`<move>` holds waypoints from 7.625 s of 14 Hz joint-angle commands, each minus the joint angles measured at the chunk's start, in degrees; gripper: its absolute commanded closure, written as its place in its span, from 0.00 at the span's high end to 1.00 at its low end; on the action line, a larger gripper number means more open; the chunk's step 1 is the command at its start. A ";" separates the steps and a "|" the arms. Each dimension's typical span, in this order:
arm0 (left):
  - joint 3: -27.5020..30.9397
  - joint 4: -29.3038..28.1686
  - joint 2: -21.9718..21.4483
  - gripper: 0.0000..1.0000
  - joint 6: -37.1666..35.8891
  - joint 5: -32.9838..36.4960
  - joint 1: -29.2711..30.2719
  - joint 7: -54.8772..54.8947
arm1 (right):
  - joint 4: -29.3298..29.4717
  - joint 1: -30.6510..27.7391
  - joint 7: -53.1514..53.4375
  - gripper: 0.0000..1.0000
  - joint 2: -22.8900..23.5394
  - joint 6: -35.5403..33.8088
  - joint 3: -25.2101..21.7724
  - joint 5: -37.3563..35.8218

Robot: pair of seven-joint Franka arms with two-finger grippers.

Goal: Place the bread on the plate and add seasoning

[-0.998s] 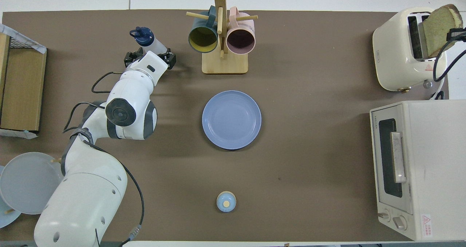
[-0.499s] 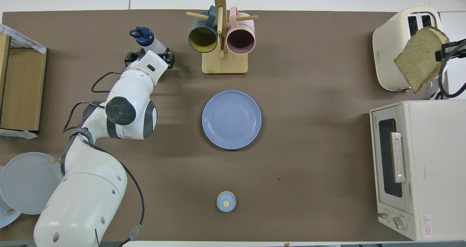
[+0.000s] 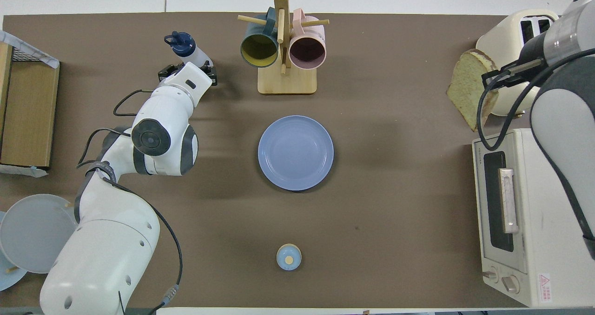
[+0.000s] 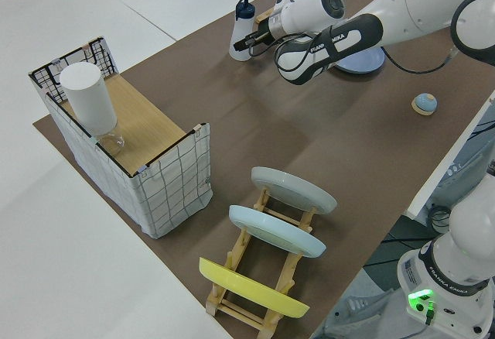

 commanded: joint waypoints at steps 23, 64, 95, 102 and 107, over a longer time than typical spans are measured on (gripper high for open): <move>0.42 -5.31 -43.15 0.00 -68.28 4.26 5.89 62.64 | -36.61 22.82 13.13 0.00 -2.59 51.80 0.86 52.36; -11.80 -14.55 -50.19 0.00 -71.73 10.16 4.93 68.28 | -30.30 30.38 31.03 1.00 -16.05 51.89 2.08 54.37; -13.47 -14.55 -50.11 0.00 -71.12 10.16 4.93 66.53 | -10.79 32.32 51.51 0.34 -2.42 34.67 2.53 23.04; -13.47 -14.55 -50.11 0.00 -71.03 10.16 4.93 66.53 | -11.23 32.41 51.51 0.34 -2.86 33.62 2.53 23.04; -13.47 -14.46 -50.11 0.00 -71.03 10.16 4.93 66.53 | -11.23 32.50 51.60 0.34 -2.95 33.35 2.53 23.04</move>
